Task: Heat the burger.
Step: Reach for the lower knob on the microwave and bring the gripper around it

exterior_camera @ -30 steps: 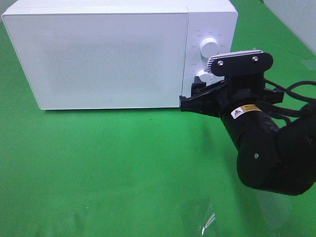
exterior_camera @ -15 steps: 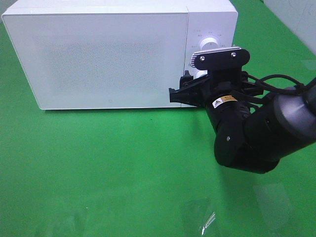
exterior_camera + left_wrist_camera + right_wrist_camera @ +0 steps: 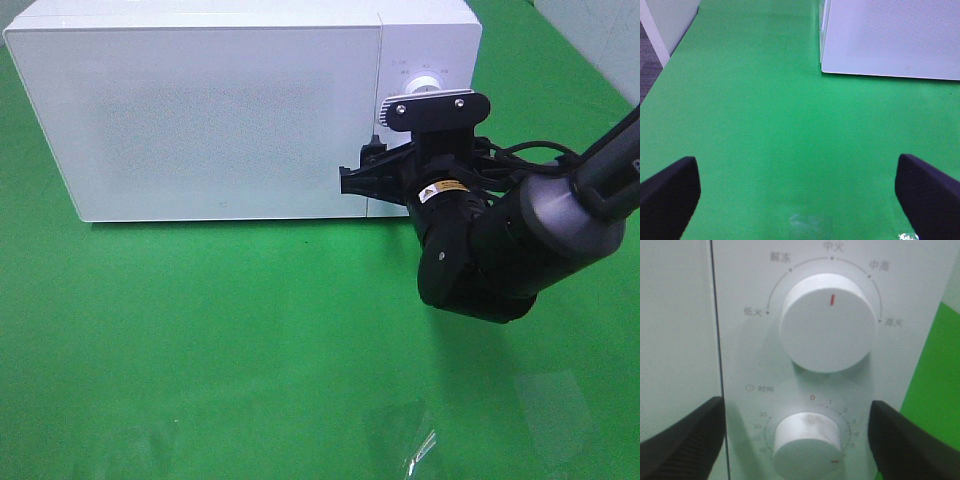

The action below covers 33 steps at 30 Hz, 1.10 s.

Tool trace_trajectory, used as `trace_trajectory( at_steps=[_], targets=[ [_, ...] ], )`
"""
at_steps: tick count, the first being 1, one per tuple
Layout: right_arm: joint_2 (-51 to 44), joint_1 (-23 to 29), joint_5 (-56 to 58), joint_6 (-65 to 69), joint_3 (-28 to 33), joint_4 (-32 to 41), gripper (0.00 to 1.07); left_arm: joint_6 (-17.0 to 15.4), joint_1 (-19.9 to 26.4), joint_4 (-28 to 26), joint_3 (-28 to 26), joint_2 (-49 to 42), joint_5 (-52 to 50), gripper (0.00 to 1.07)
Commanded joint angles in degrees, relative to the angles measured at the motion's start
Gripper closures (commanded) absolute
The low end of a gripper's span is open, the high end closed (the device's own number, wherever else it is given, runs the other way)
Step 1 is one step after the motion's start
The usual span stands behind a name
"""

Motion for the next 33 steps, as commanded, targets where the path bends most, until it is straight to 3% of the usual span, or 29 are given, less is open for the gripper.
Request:
trace_trajectory(
  at_steps=[1,22,24,26,27,28,29,30,33],
  targets=[
    [1.0,-0.2,0.5,0.6,-1.0,-0.2,0.32,-0.1,-0.3,-0.3,0.0,-0.9,-0.9,0.08],
    [3.0,-0.8,0.1,1.7,-2.3,0.9,0.37,-0.1,-0.3,-0.3,0.0,-0.9,-0.9,0.08],
    [3.0,-0.8,-0.5,1.7,-2.3,0.9,0.41,-0.1,-0.3,-0.3,0.0,-0.9,-0.9,0.08],
    [3.0,-0.8,-1.1,1.7,-2.3,0.9,0.59,-0.1,-0.3,-0.3,0.0,-0.9,-0.9,0.08],
    [3.0,-0.8,-1.1,1.7,-2.3,0.9,0.59,-0.1,-0.3,-0.3,0.0,-0.9,-0.9,0.08],
    [3.0,-0.8,-1.1,1.7,-2.3,0.9,0.7,-0.1,-0.3,-0.3,0.0,-0.9,-0.9,0.08],
    [3.0,-0.8,-1.1,1.7,-2.3,0.9,0.7,-0.1,-0.3,-0.3,0.0,-0.9,-0.9,0.08],
    [3.0,-0.8,-1.1,1.7,-2.3,0.9,0.83,-0.1,-0.3,-0.3,0.0,-0.9,-0.9,0.08],
    [3.0,-0.8,-1.1,1.7,-2.3,0.9,0.89,-0.1,-0.3,-0.3,0.0,-0.9,-0.9,0.08]
  ],
)
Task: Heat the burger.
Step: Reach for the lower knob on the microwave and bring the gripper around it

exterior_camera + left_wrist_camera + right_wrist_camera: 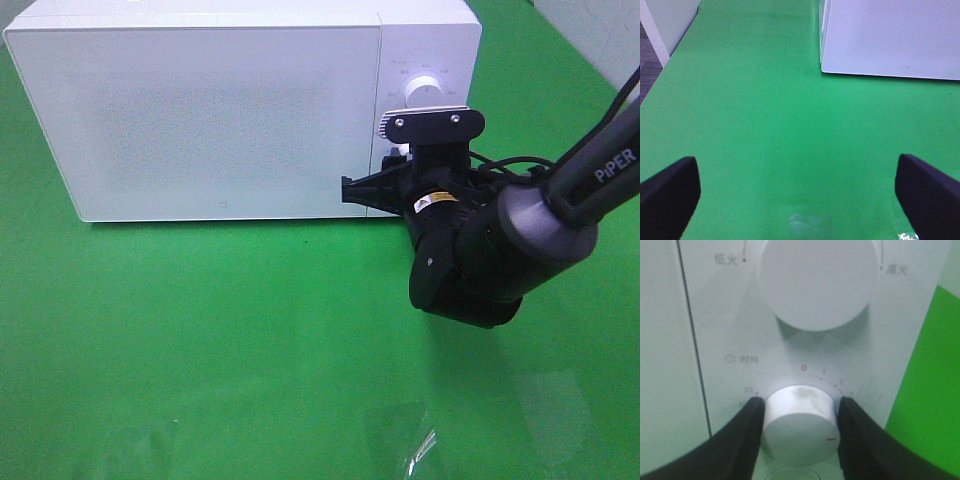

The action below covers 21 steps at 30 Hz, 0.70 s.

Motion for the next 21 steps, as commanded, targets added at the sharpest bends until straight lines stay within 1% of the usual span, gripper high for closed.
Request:
trace_trajectory(
  at_steps=[1,2,3,4,7,9,10,11,12,13,14,15,16,17,18,19,20,21],
  targets=[
    [-0.2,-0.2,-1.0,0.4,-0.5,-1.0,0.99,-0.1,-0.3,-0.3,0.0,-0.9,-0.9,0.08],
    [-0.2,-0.2,-1.2,0.5,-0.5,-1.0,1.04,-0.1,-0.3,-0.3,0.0,-0.9,-0.9,0.08],
    [-0.2,-0.2,-1.2,0.5,-0.5,-1.0,1.04,-0.1,-0.3,-0.3,0.0,-0.9,-0.9,0.08],
    [-0.2,-0.2,-1.2,1.1,-0.5,-1.0,1.07,-0.1,-0.3,-0.3,0.0,-0.9,-0.9,0.08],
    [-0.2,-0.2,-1.2,3.6,-0.5,-1.0,1.07,-0.1,-0.3,-0.3,0.0,-0.9,-0.9,0.08],
    [-0.3,-0.2,-1.2,9.1,-0.5,-1.2,1.07,-0.1,-0.3,-0.3,0.0,-0.9,-0.9,0.08],
    [-0.3,-0.2,-1.2,9.1,-0.5,-1.2,1.07,-0.1,-0.3,-0.3,0.0,-0.9,-0.9,0.08],
    [-0.3,-0.2,-1.1,13.5,-0.5,-1.3,1.07,-0.1,-0.3,-0.3,0.0,-0.9,-0.9,0.08],
    [-0.3,-0.2,-1.1,13.5,-0.5,-1.3,1.07,-0.1,-0.3,-0.3,0.0,-0.9,-0.9,0.08],
    [-0.5,-0.2,-0.3,19.4,-0.5,-1.3,1.07,-0.1,-0.3,-0.3,0.0,-0.9,-0.9,0.08],
    [-0.5,-0.2,-0.3,19.4,-0.5,-1.3,1.07,-0.1,-0.3,-0.3,0.0,-0.9,-0.9,0.08],
    [-0.6,-0.2,1.0,25.4,-0.5,-1.3,1.07,-0.1,-0.3,-0.3,0.0,-0.9,-0.9,0.08],
    [-0.6,-0.2,1.0,25.4,-0.5,-1.3,1.07,-0.1,-0.3,-0.3,0.0,-0.9,-0.9,0.08],
    [-0.6,-0.2,1.9,31.3,-0.5,-2.5,1.07,-0.1,-0.3,-0.3,0.0,-0.9,-0.9,0.08],
    [-0.6,-0.2,1.9,31.3,-0.5,-2.5,1.07,-0.1,-0.3,-0.3,0.0,-0.9,-0.9,0.08],
    [-0.6,-0.2,2.4,37.6,-0.5,-4.4,1.07,-0.1,-0.3,-0.3,0.0,-0.9,-0.9,0.08],
    [-0.6,-0.2,2.4,37.6,-0.5,-4.4,1.07,-0.1,-0.3,-0.3,0.0,-0.9,-0.9,0.08],
    [-0.6,-0.2,2.2,43.5,-0.5,-7.2,1.07,-0.1,-0.3,-0.3,0.0,-0.9,-0.9,0.08]
  ],
)
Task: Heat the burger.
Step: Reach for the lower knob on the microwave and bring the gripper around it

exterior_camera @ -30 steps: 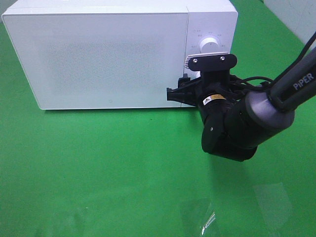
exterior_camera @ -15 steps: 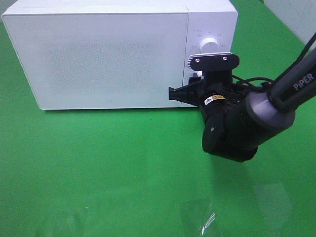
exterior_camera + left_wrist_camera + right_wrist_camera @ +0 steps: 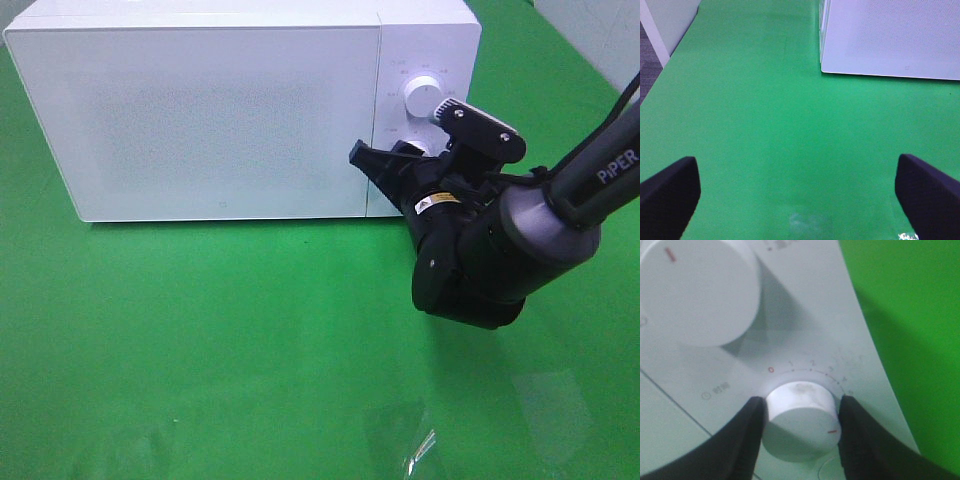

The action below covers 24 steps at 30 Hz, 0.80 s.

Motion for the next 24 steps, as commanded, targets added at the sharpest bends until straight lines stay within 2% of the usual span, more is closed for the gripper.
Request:
trace_trajectory(
  at_steps=[1,2,5,15,16,24],
  targets=[
    [-0.6,-0.2,1.4,13.4,-0.9,-8.6,1.07,-0.1,-0.3,-0.3,0.0,-0.9,-0.9,0.08],
    [-0.6,-0.2,1.4,13.4,-0.9,-8.6,1.07,-0.1,-0.3,-0.3,0.0,-0.9,-0.9,0.08],
    [-0.6,-0.2,-0.7,25.0,-0.9,-13.0,1.07,-0.1,-0.3,-0.3,0.0,-0.9,-0.9,0.08],
    [-0.6,-0.2,-3.3,47.7,-0.9,-16.6,1.07,-0.1,-0.3,-0.3,0.0,-0.9,-0.9,0.08],
    [-0.6,-0.2,-5.0,54.5,-0.9,-16.7,1.07,-0.1,-0.3,-0.3,0.0,-0.9,-0.9,0.08],
    [-0.6,-0.2,-9.2,62.5,-0.9,-16.7,1.07,-0.1,-0.3,-0.3,0.0,-0.9,-0.9,0.08]
  ],
)
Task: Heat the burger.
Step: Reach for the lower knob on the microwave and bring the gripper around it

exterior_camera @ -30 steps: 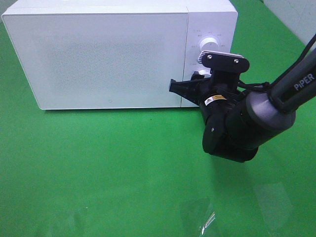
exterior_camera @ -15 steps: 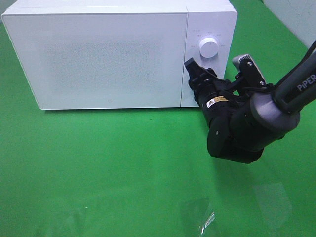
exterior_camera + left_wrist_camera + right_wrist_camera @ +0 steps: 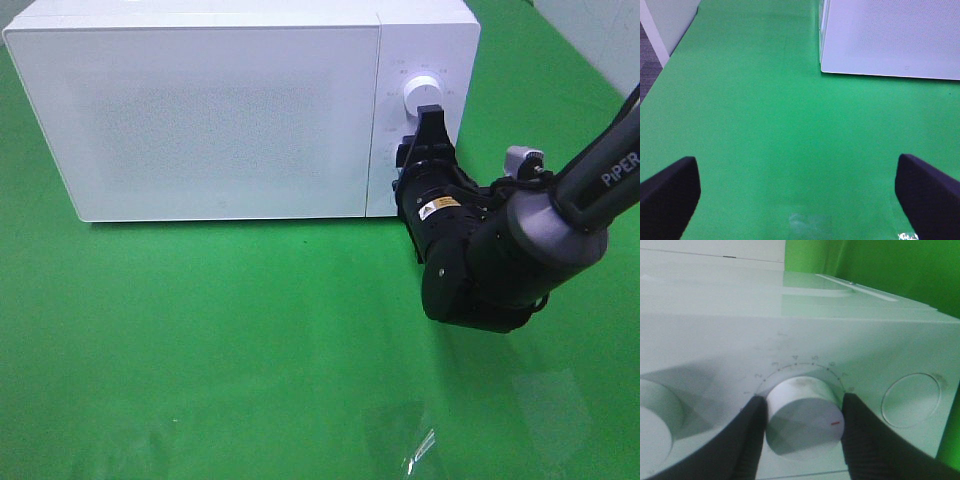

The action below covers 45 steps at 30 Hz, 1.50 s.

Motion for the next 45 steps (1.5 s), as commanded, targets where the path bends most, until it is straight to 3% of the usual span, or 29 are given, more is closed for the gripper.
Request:
trace_trajectory(
  at_steps=[1,26,37,39,41,45],
  targets=[
    [-0.8,0.5,-7.7,4.0,-2.1,-12.0,1.07,-0.1,-0.3,-0.3,0.0,-0.9,-0.9,0.08],
    [-0.8,0.5,-11.5,5.1,-1.9,-11.4,1.04,-0.1,-0.3,-0.3,0.0,-0.9,-0.9,0.08],
    [-0.8,0.5,-11.5,2.5,-1.9,-8.0,0.88,-0.1,-0.3,-0.3,0.0,-0.9,-0.9,0.08],
    [-0.8,0.5,-11.5,2.1,-1.9,-7.4,0.82,-0.1,-0.3,-0.3,0.0,-0.9,-0.9,0.08],
    [-0.8,0.5,-11.4,0.9,-1.9,-6.9,0.7,-0.1,-0.3,-0.3,0.0,-0.9,-0.9,0.08],
    [-0.8,0.5,-11.3,0.7,-1.9,-5.7,0.62,-0.1,-0.3,-0.3,0.0,-0.9,-0.9,0.08]
  ],
)
